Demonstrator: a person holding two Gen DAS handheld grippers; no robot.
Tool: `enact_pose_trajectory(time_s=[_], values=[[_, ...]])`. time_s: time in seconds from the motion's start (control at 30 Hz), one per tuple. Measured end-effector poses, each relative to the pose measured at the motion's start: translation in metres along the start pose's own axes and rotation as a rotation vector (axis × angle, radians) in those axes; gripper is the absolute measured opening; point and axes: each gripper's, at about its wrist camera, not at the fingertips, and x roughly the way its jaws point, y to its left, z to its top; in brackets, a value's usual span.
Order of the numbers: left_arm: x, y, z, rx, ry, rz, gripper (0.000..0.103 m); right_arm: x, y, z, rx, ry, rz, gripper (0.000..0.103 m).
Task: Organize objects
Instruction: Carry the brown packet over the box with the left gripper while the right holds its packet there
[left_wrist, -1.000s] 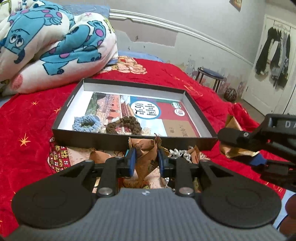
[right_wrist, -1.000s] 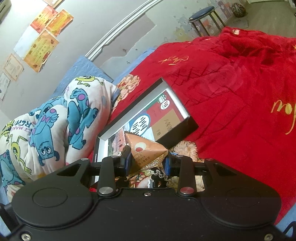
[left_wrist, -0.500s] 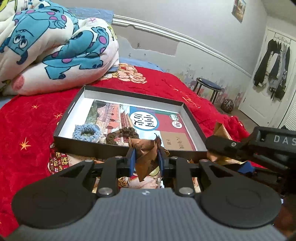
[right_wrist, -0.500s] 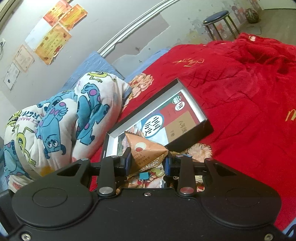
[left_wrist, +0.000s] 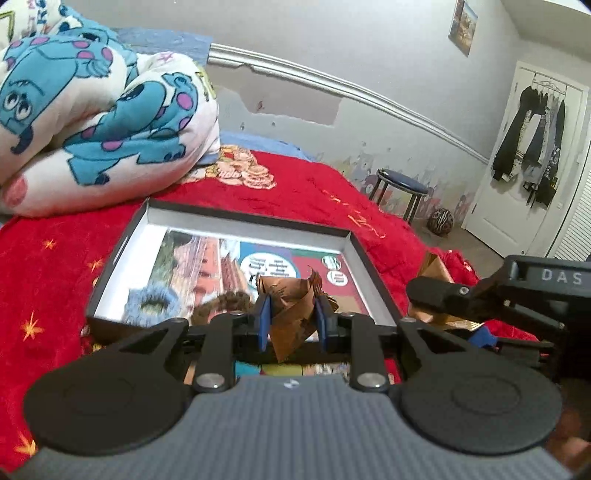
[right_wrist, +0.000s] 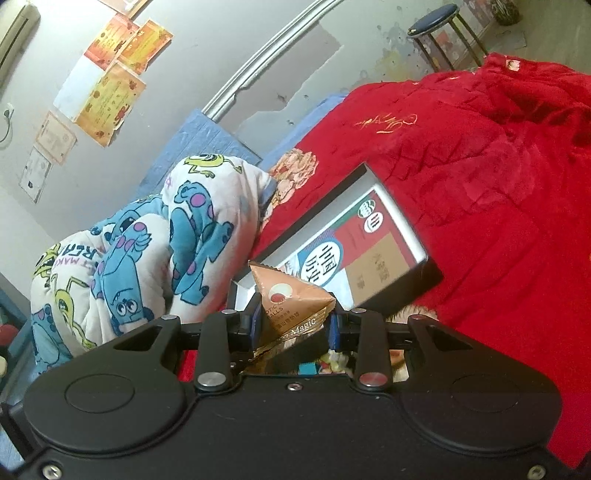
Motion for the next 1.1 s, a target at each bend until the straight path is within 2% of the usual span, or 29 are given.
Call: enact_pose_trajectory(time_s=[0.1, 0.23, 0.37, 0.57, 0.8, 0.93, 1.1], values=[[0.015, -0.005, 0.005, 0.020, 0.001, -0.003, 0.029, 0.016, 0.000, 0.013, -0.014, 0.013, -0.016, 0.033], [0.043, -0.008, 0.011, 0.027, 0.025, 0.012, 0.029, 0.045, 0.005, 0.027, -0.095, 0.019, -0.093, 0.033], [0.061, -0.009, 0.007, 0.058, 0.028, 0.037, 0.029, 0.073, 0.000, 0.027, -0.122, 0.048, -0.158, 0.033], [0.069, -0.006, -0.004, 0.070, 0.054, 0.036, 0.030, 0.099, -0.005, 0.014, -0.161, 0.067, -0.250, 0.033], [0.078, -0.012, -0.013, 0.088, 0.085, 0.027, 0.030, 0.102, -0.004, 0.010, -0.180, 0.059, -0.266, 0.033], [0.079, -0.015, -0.018, 0.100, 0.087, 0.047, 0.030, 0.105, -0.012, 0.010, -0.139, 0.081, -0.249, 0.033], [0.082, -0.015, -0.022, 0.114, 0.088, 0.075, 0.030, 0.106, -0.011, 0.007, -0.161, 0.079, -0.246, 0.033]])
